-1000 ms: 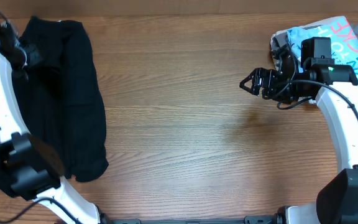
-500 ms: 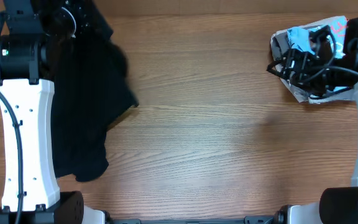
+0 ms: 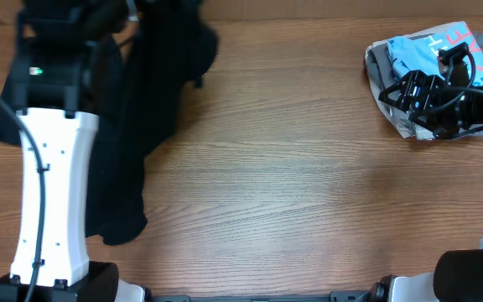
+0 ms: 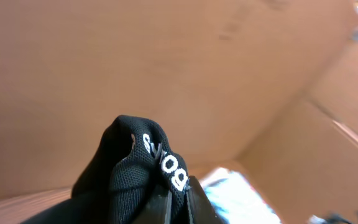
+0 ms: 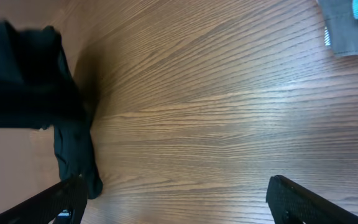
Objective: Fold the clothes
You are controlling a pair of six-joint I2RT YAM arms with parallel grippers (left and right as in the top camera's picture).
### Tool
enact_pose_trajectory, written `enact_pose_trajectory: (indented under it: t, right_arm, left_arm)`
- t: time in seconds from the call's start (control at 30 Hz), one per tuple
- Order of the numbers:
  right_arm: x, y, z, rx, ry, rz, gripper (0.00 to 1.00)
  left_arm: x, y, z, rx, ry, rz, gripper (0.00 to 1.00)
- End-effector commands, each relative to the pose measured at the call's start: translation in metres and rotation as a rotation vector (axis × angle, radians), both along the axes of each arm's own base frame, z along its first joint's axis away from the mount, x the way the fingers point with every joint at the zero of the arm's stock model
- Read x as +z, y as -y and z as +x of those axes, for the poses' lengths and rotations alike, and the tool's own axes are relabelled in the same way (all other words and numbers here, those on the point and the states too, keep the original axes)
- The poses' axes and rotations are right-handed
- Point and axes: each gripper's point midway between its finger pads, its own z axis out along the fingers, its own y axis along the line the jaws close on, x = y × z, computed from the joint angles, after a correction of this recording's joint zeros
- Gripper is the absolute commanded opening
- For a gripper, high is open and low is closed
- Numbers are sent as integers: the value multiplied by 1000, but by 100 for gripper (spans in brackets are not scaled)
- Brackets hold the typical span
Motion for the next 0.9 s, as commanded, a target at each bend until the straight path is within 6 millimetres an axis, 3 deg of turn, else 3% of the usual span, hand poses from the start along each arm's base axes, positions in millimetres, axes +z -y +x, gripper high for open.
enact_pose_trajectory:
  t: [0.0,0.03,0.13,0.23,0.4,0.47,0.57,0.67,0.87]
  right_arm:
    - [15,5,0,0,55,-13,97]
    - [15,7,0,-6,55,-13,97]
    - [15,8,0,-9,54,-13,97]
    - [15,8,0,-9,54,-13,98]
    - [14,7,0,-8,54,-12,98]
    - [14,7,0,-7,53,-12,98]
    - [14,7,-1,-7,51,-10,98]
    - [17,-1,-3,11,52,27,96]
    - [18,-31,-10,126,55,46,91]
  left_arm:
    - [23,49,-24,-99,52,-43,4]
    - [20,71,-28,-102,47,-39,4]
    - [17,99,-40,-151,58,-14,4]
    - [5,115,-52,-194,31,24,4]
    - [-37,111,-56,-197,-102,129,4]
    - [-63,99,-54,-141,-171,219,4]
    - [-84,84,-52,-80,-215,319,4]
    - [-91,77,-51,-54,-216,375,4]
    - [-80,77,-44,-31,-167,361,4]
